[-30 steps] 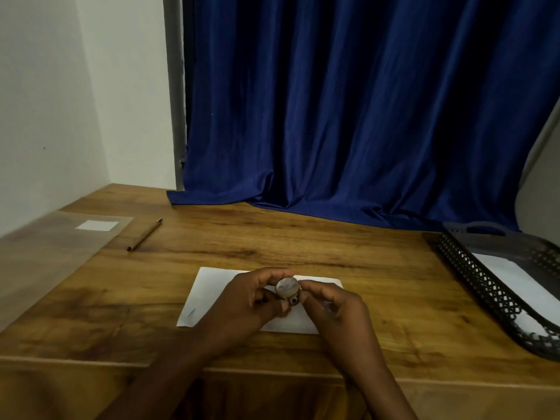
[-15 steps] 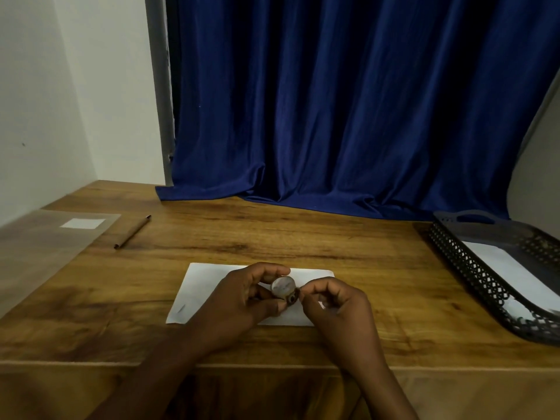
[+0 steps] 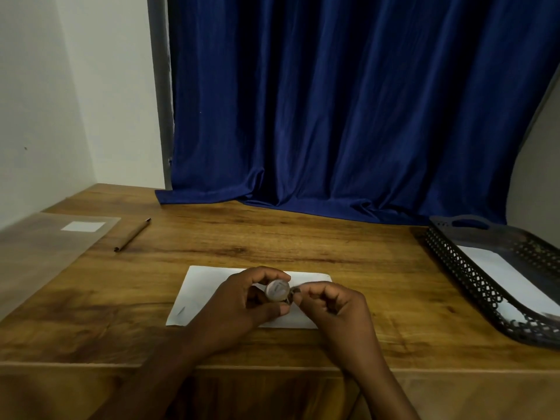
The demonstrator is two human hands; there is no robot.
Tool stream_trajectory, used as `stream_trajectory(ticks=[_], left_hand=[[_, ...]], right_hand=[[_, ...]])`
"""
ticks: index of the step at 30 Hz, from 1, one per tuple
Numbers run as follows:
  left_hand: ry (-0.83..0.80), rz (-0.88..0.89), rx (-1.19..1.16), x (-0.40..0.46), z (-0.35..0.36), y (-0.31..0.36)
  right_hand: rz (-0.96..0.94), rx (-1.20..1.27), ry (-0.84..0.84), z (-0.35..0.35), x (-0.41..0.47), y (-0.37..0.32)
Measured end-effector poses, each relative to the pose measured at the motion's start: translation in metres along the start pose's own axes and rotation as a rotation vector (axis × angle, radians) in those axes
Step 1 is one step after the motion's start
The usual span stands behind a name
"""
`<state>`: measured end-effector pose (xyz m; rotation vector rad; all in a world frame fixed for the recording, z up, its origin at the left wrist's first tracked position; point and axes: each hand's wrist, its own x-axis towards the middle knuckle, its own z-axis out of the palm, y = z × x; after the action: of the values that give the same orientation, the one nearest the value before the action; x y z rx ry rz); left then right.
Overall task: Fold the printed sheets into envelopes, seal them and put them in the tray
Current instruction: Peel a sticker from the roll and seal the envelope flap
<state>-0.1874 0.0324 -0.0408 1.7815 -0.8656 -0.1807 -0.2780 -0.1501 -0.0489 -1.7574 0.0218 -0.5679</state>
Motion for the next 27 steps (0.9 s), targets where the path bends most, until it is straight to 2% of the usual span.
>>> stream_trajectory(ticks=[13, 20, 24, 27], left_hand=[[0.05, -0.043, -0.112, 0.002, 0.002, -0.005], [0.179, 0.025, -0.219, 0.0, 0.0, 0.003], [0.276, 0.045, -0.163, -0.001, -0.018, 0.001], [0.355, 0.009, -0.014, -0.009, -0.049, -0.009]], right_hand=[[0.003, 0.134, 0.074, -0.007, -0.001, -0.007], [0.008, 0.016, 0.062, -0.006, -0.001, -0.006], [0.015, -0.092, 0.03, -0.005, -0.003, -0.007], [0.035, -0.125, 0.017, -0.005, -0.002, -0.008]])
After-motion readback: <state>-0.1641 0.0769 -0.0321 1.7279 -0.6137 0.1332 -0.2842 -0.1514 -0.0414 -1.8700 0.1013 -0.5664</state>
